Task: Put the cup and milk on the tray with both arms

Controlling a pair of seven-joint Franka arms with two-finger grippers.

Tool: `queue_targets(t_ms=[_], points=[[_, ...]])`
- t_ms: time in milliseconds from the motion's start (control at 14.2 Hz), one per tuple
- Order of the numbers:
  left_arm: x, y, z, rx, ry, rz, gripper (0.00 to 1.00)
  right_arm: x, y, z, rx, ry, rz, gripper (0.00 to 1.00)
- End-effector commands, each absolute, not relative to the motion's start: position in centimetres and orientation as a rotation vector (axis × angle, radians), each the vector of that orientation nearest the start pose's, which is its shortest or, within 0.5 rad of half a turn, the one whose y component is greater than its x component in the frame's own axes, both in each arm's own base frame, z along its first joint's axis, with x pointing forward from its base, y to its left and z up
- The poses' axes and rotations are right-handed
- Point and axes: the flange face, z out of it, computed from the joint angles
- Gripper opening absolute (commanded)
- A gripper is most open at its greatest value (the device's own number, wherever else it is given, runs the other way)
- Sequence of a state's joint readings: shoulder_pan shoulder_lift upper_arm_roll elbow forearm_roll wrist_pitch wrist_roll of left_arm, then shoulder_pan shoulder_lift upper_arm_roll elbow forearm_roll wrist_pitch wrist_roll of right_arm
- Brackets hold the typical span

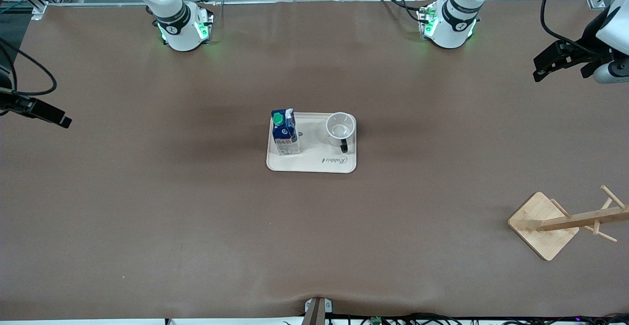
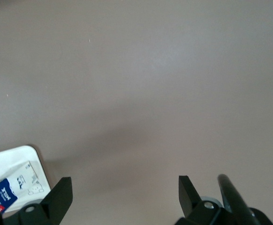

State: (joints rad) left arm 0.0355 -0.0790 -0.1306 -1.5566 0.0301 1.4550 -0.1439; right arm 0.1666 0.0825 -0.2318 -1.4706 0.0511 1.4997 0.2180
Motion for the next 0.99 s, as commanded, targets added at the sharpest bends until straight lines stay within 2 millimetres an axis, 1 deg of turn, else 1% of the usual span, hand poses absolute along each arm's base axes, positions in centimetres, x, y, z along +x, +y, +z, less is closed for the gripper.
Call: queue_targets(t_ms=[0, 71, 141, 353, 495, 565, 636, 707, 777, 919], points=[[50.7, -5.1, 66.7, -3.111, -0.051, 0.037, 1.0, 54.0, -2.4, 62.0, -3.103, 0.281, 0.1, 1.0], [50.6, -5.1, 66.7, -3.112, -0.051, 0.04, 1.0, 54.0, -2.6, 62.0, -3.107, 0.224, 0.104, 1.0], [50.6, -5.2, 66.8, -3.112, -0.049, 0.04, 1.0, 54.0, -3.1, 62.1, -3.109, 0.202, 0.099, 1.0], [50.5, -5.6, 67.0, -3.111, -0.04, 0.032, 1.0, 54.2, -3.1, 62.2, -3.124, 0.199, 0.087, 1.0], [50.5, -5.5, 67.0, -3.111, -0.04, 0.032, 1.0, 54.3, -3.7, 62.4, -3.129, 0.211, 0.073, 1.0], [50.5, -5.5, 67.0, -3.111, -0.04, 0.032, 1.0, 54.3, -3.7, 62.9, -3.129, 0.214, 0.061, 1.0], [50.4, -5.5, 67.2, -3.111, -0.042, 0.028, 1.0, 54.4, -4.3, 63.3, -3.126, 0.235, 0.053, 1.0], [50.2, -5.5, 67.2, -3.11, -0.042, 0.037, 1.0, 54.5, -3.7, 63.3, -3.128, 0.218, 0.053, 1.0], [50.2, -5.5, 67.2, -3.11, -0.042, 0.044, 1.0, 54.5, -3.9, 63.3, -3.128, 0.226, 0.053, 1.0], [50.1, -5.4, 67.4, -3.11, -0.045, 0.044, 1.0, 54.5, -3.2, 63.4, -3.133, 0.209, 0.048, 1.0]])
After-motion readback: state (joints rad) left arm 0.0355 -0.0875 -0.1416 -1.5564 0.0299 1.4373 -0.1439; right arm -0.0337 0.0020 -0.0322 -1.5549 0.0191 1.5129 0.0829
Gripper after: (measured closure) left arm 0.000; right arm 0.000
